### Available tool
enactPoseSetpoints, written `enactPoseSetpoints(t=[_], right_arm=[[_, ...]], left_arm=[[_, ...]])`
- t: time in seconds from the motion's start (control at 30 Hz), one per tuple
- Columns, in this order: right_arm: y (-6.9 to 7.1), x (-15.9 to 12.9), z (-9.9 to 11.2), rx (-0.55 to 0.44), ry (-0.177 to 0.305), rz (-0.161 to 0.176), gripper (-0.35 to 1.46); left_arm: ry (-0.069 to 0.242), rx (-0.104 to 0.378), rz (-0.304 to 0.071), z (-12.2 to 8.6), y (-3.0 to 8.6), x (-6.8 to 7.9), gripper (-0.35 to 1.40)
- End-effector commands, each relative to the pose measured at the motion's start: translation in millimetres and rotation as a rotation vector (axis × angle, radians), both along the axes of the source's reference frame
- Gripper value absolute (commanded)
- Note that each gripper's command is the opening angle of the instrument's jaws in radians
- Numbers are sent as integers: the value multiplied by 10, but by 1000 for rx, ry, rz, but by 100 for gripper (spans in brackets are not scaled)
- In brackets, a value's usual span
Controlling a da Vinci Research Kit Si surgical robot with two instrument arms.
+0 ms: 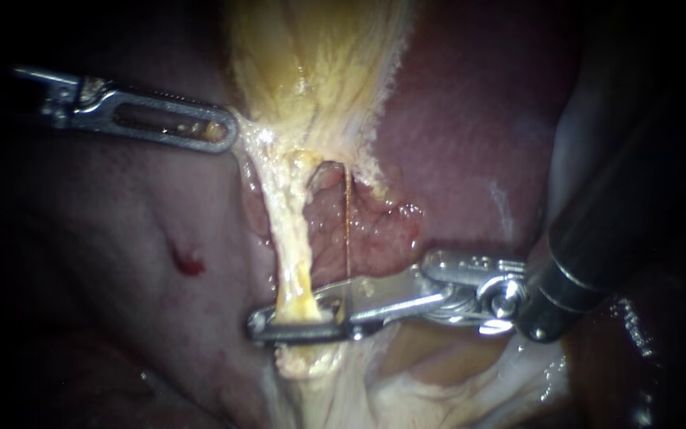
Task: Going back first clip left tube
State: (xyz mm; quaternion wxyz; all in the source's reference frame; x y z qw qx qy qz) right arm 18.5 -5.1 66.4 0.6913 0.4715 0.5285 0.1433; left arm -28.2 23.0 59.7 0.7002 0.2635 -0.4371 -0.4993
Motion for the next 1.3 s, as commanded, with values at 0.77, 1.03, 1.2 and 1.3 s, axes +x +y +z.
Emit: enactPoseSetpoints(t=[0.77,1.03,1.2,1.3], right_arm=[[-4,13,20,-99,31,73,50],[5,12,33,-174,33,121,50],[17,9,50,-215,29,150,50],[23,6,57,-232,25,165,50]], left_arm=[[-2,1,2,-4,-3,-1,-35],[-2,1,2,-4,-3,-1,-35],[-2,1,2,-4,-3,-1,-35],[-2,1,2,-4,-3,-2,-35]])
